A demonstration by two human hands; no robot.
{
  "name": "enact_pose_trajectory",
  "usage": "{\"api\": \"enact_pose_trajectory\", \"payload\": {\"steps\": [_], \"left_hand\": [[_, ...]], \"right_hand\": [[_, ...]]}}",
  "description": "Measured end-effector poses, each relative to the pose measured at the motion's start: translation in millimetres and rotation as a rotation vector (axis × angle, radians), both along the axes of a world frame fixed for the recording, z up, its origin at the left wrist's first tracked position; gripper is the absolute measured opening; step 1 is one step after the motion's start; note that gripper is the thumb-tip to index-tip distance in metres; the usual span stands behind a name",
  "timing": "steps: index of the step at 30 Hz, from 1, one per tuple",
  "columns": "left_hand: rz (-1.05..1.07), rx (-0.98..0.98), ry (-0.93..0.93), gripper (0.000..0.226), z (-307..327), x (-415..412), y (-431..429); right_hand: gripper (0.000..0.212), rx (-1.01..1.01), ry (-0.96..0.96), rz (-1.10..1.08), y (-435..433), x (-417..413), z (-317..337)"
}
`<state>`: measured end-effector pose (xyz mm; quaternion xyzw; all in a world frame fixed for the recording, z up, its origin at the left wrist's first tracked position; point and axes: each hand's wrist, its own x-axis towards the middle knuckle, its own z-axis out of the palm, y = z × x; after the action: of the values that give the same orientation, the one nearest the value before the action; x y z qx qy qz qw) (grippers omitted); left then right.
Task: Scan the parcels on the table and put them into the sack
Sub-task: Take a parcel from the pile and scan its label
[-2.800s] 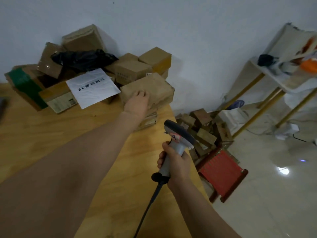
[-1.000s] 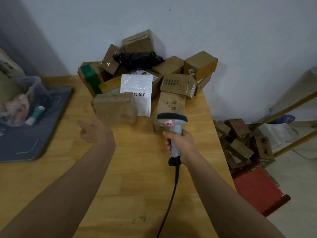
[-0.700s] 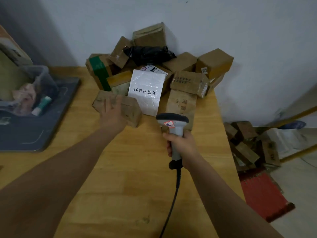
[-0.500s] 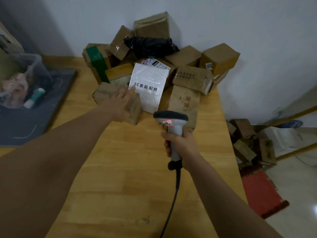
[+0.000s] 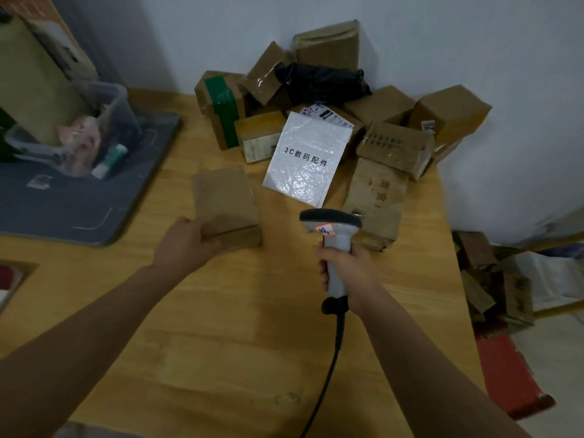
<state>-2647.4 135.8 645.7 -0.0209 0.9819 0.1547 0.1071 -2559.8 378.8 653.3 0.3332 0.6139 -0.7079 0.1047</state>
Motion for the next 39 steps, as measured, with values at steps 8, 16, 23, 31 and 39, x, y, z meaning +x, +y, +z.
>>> {"api": "enact_pose_trajectory", "payload": {"steps": [8,16,23,31,39], "left_hand": [[0.049,-0.069,-0.109,0.123,-28,-45,41],[0.403,0.183,-0.272,0.132,-35,-52,52],[0.583,0.841,-0.227,0.109,-36,-1,-48],[0.498,1.101,-0.051,0.085,-10,51,-107],[0.447,1.007,0.069,0.077,-3,81,-139]], "right_hand": [[0.009,0.008,-0.054,0.027,-37,-2,-8],[0.009,-0.004,-0.024,0.034,-42,11,-8],[0.016,-0.193,0.034,0.057,-73,15,19],[0.010,-0.178,0.114,0.291,-126,33,49],[0.013,-0.121,0.235,0.362,-162,39,73]]}}
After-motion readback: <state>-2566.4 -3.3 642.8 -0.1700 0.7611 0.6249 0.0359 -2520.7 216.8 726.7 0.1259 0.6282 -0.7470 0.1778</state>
